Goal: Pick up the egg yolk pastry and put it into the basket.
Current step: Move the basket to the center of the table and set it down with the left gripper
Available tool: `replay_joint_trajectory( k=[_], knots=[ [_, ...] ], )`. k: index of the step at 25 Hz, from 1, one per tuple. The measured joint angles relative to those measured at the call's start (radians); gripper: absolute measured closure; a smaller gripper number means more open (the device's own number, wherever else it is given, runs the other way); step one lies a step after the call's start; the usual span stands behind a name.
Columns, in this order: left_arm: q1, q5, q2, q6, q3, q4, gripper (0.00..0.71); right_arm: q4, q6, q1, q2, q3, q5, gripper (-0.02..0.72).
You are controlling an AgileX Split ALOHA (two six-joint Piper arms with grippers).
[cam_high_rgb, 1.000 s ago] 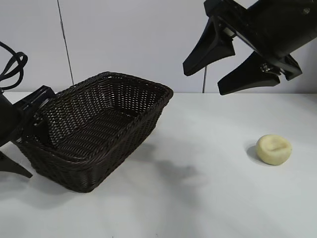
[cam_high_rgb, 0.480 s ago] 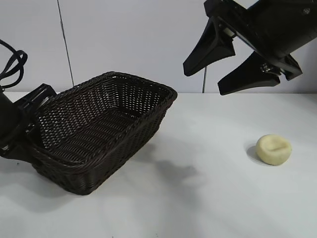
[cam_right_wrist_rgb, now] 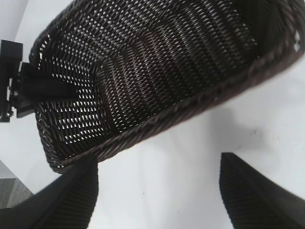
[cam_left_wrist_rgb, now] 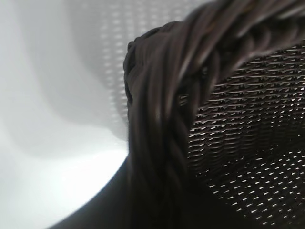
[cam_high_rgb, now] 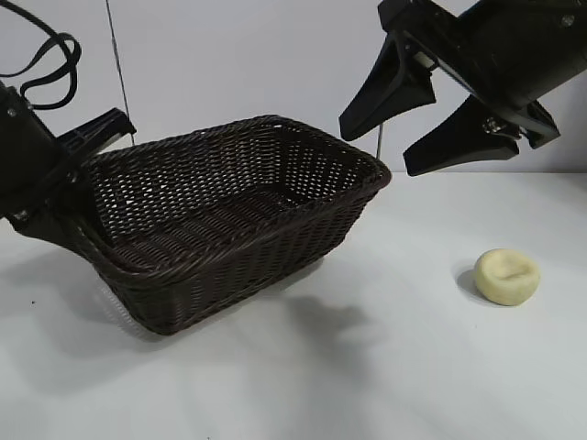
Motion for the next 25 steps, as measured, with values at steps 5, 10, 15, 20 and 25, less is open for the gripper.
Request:
replay_joint_trajectory(
  k=[5, 10, 15, 20, 25],
  knots=[
    [0.000, 0.099, 0.052, 0.146, -0.084, 0.007, 0.611, 0.000, 0.000, 0.000, 0.000, 0.000, 0.000, 0.187],
    [0.000, 0.238, 0.156, 0.360, -0.247, 0.022, 0.611, 0.000, 0.000, 0.000, 0.000, 0.000, 0.009, 0.187],
    [0.000, 0.368, 0.238, 0.487, -0.403, 0.089, 0.611, 0.000, 0.000, 0.000, 0.000, 0.000, 0.009, 0.187],
    [0.012, 0.380, 0.248, 0.553, -0.436, 0.121, 0.611, 0.000, 0.000, 0.000, 0.000, 0.000, 0.013, 0.187],
    [0.052, 0.400, 0.249, 0.567, -0.436, 0.112, 0.611, 0.000, 0.000, 0.000, 0.000, 0.000, 0.013, 0.187]
  ],
)
